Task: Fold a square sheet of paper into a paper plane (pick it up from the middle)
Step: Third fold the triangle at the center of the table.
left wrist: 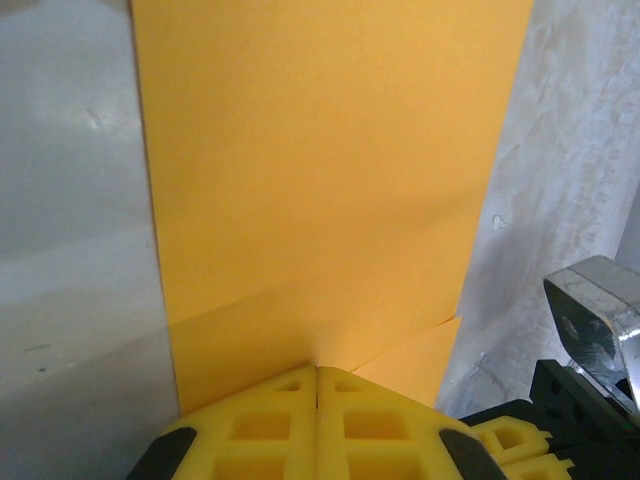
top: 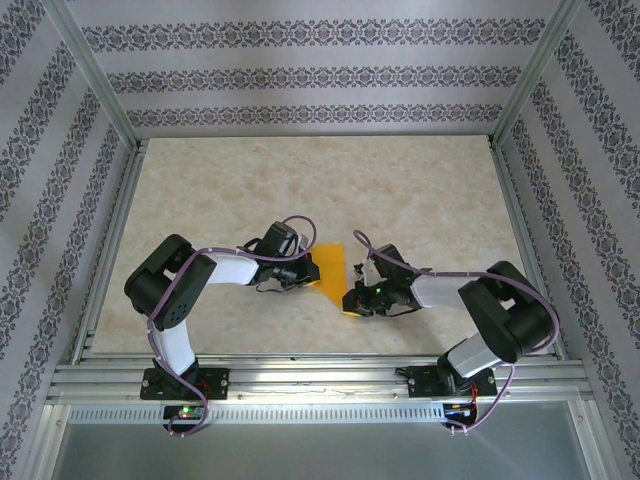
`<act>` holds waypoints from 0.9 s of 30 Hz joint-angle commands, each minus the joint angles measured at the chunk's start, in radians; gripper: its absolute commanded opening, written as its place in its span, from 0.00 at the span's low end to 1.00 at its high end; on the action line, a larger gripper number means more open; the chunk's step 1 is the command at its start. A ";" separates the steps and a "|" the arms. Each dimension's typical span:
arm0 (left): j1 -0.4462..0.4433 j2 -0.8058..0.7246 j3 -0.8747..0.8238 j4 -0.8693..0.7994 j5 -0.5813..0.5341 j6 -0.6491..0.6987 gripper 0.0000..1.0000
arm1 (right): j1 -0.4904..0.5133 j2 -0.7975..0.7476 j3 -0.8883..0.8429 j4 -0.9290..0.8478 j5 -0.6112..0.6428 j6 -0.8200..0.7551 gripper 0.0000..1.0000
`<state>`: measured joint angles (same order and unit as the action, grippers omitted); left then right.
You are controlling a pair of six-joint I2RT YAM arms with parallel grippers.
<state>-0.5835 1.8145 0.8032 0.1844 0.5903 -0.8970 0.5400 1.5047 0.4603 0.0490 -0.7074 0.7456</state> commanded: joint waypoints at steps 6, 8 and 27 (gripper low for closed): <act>-0.005 -0.022 -0.082 -0.026 -0.116 -0.087 0.00 | -0.076 -0.126 0.007 -0.120 0.030 -0.032 0.08; -0.009 -0.045 -0.116 0.028 -0.153 -0.152 0.00 | -0.080 -0.129 0.043 -0.118 0.049 -0.038 0.09; -0.023 -0.241 -0.113 -0.062 -0.267 -0.101 0.28 | -0.049 0.139 0.272 -0.072 0.050 -0.094 0.28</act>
<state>-0.6216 1.5902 0.6849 0.1753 0.3313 -1.0344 0.4824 1.6161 0.7113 -0.0463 -0.6449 0.6739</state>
